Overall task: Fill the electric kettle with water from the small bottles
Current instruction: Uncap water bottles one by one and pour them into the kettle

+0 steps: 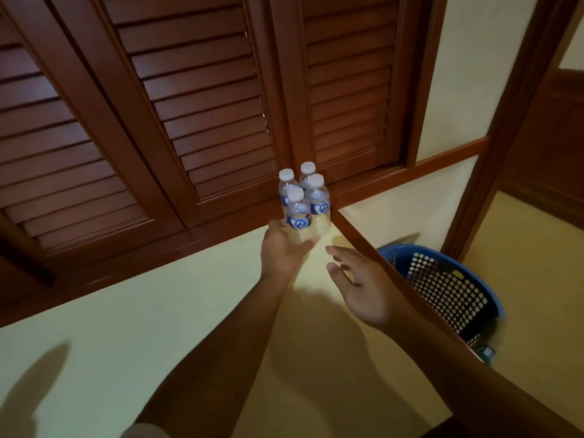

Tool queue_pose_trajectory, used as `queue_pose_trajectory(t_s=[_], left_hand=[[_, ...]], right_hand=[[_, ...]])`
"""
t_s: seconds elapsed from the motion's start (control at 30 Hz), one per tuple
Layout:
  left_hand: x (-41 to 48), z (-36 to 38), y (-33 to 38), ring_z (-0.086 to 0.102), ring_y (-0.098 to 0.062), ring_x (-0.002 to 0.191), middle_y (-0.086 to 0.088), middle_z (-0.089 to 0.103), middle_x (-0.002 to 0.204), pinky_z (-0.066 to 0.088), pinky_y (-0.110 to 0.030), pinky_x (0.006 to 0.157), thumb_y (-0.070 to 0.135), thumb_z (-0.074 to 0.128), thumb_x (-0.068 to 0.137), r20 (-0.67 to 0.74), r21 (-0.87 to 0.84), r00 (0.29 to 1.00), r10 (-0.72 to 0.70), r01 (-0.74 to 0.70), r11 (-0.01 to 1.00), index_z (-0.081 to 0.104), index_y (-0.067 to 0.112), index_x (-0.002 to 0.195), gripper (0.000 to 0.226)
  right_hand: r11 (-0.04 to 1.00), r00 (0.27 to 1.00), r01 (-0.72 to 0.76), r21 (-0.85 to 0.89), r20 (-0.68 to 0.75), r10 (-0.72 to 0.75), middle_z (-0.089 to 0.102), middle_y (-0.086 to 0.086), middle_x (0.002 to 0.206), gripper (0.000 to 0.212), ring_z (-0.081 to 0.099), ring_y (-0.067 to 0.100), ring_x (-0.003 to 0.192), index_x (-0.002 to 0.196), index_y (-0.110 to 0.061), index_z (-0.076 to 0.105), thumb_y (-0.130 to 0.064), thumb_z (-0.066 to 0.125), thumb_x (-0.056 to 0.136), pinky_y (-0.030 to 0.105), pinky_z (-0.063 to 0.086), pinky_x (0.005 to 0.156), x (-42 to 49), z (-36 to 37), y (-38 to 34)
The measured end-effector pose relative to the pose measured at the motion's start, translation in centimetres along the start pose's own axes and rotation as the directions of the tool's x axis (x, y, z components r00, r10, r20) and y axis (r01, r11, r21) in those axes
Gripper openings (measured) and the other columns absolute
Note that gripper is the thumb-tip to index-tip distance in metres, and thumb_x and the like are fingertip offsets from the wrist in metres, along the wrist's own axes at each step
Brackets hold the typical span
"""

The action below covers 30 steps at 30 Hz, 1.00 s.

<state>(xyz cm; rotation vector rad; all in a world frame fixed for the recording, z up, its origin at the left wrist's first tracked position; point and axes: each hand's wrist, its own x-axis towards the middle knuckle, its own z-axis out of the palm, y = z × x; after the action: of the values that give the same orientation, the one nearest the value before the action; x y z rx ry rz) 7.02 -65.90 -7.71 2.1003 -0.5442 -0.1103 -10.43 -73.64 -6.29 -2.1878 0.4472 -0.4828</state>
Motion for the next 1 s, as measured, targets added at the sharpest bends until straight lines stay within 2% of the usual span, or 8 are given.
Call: queue_pose_trajectory(t_s=[0.1,0.17,0.3,0.37,0.47,0.6,0.83,1.0], left_hand=[[-1.8,-1.3,0.0,0.063,-0.016,0.097,0.005,0.063,0.107,0.044,-0.019,0.071,0.034,0.088,0.081,-0.012,-0.027,1.000,0.008,-0.009,1.000,0.051,0.019,0.126,0.060],[-3.9,-2.7,-0.4,0.064,-0.014,0.095,0.009,0.062,0.102,0.046,-0.019,0.074,0.034,0.086,0.082,-0.015,-0.055,1.000,0.009,-0.010,0.998,0.052,0.027,0.121,0.052],[-9.4,-7.4,-1.8,0.068,-0.006,0.097,0.014,0.066,0.102,0.051,-0.018,0.084,0.013,0.076,0.089,-0.060,-0.151,0.998,0.033,-0.042,0.988,0.057,0.032,0.115,0.038],[-12.5,-10.3,-2.9,0.069,-0.003,0.097,0.017,0.068,0.100,0.052,-0.016,0.086,0.003,0.069,0.092,-0.104,-0.188,0.994,0.032,-0.052,0.981,0.058,0.040,0.110,0.042],[-17.1,-14.6,-5.0,0.070,-0.004,0.104,0.020,0.070,0.103,0.053,-0.016,0.091,-0.002,0.064,0.095,-0.189,-0.201,0.982,-0.009,-0.030,0.979,0.062,0.040,0.113,0.046],[-23.7,-19.8,-8.0,0.070,-0.010,0.113,0.010,0.073,0.113,0.054,-0.027,0.100,-0.007,0.061,0.096,-0.311,-0.268,0.946,-0.094,0.008,0.963,0.066,0.023,0.124,0.042],[-37.6,-26.9,-11.9,0.073,-0.008,0.107,0.008,0.078,0.106,0.056,-0.023,0.096,-0.001,0.066,0.098,-0.588,-0.337,0.743,-0.319,0.134,0.932,0.071,0.025,0.118,0.034],[-44.3,-32.8,-13.5,0.072,-0.010,0.106,0.009,0.077,0.105,0.057,-0.022,0.091,-0.002,0.065,0.097,-0.724,-0.308,0.606,-0.329,0.144,0.941,0.072,0.024,0.115,0.033]], right_hand=[[1.000,1.000,0.029,-0.011,-0.002,-0.029,0.055,-0.007,0.144,0.042,0.051,0.005,0.129,0.144,-0.021,0.053,-0.031,0.051,0.103,0.007,0.030,0.102,-0.1,0.8,-0.3],[0.998,0.998,0.062,-0.002,0.007,-0.061,0.056,-0.007,0.143,0.041,0.049,-0.002,0.124,0.143,-0.021,0.053,-0.029,0.052,0.103,-0.001,0.026,0.099,-0.5,1.7,-0.8],[0.986,0.983,0.167,0.025,0.075,-0.169,0.055,-0.006,0.144,0.043,0.053,0.006,0.127,0.145,-0.020,0.051,-0.026,0.054,0.102,0.021,0.039,0.109,-1.8,4.4,-3.2],[0.968,0.962,0.247,0.041,0.114,-0.250,0.057,-0.004,0.142,0.043,0.055,0.010,0.125,0.144,-0.017,0.052,-0.024,0.055,0.101,0.029,0.042,0.108,-2.5,6.4,-4.9],[0.940,0.922,0.325,0.100,0.186,-0.338,0.057,-0.008,0.139,0.042,0.053,0.003,0.123,0.143,-0.018,0.052,-0.023,0.055,0.101,0.020,0.041,0.105,-4.2,9.6,-7.9],[0.892,0.851,0.397,0.215,0.279,-0.445,0.059,-0.011,0.137,0.041,0.052,-0.002,0.126,0.142,-0.018,0.054,-0.022,0.056,0.101,0.013,0.037,0.105,-7.3,14.3,-12.1],[0.789,0.701,0.442,0.427,0.384,-0.601,0.058,-0.018,0.130,0.037,0.058,0.004,0.118,0.137,-0.023,0.058,-0.021,0.059,0.100,0.013,0.043,0.096,-16.7,22.2,-18.5],[0.731,0.619,0.404,0.549,0.424,-0.661,0.063,-0.019,0.122,0.036,0.061,0.005,0.113,0.134,-0.026,0.061,-0.022,0.060,0.098,0.015,0.046,0.092,-23.1,26.5,-23.4]])
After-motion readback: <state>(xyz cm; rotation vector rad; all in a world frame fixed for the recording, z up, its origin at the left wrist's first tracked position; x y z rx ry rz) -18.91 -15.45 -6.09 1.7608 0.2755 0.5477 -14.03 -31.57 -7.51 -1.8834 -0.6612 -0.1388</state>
